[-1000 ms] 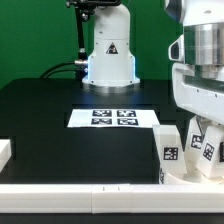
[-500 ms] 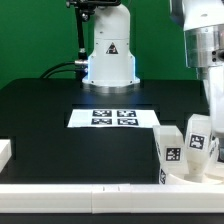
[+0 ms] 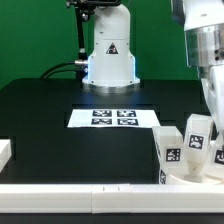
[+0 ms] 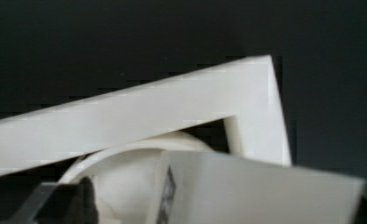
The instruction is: Assemble stool
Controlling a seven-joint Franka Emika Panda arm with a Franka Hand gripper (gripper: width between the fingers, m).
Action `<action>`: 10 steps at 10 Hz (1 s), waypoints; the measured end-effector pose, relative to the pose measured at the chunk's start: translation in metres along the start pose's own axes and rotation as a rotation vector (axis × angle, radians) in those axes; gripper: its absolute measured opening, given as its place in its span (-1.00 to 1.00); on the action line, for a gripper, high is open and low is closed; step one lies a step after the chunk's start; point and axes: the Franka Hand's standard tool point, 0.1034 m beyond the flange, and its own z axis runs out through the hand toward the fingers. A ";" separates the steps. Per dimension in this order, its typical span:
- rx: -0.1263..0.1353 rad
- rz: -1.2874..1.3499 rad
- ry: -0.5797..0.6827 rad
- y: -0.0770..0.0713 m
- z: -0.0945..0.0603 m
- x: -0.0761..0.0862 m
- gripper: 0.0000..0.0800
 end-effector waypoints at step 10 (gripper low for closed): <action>-0.066 -1.392 -0.014 -0.001 -0.026 -0.010 0.62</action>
Offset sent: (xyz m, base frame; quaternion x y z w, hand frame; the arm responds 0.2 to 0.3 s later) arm 0.0000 0.0000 0.0000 0.0000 0.0000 -0.1296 0.9916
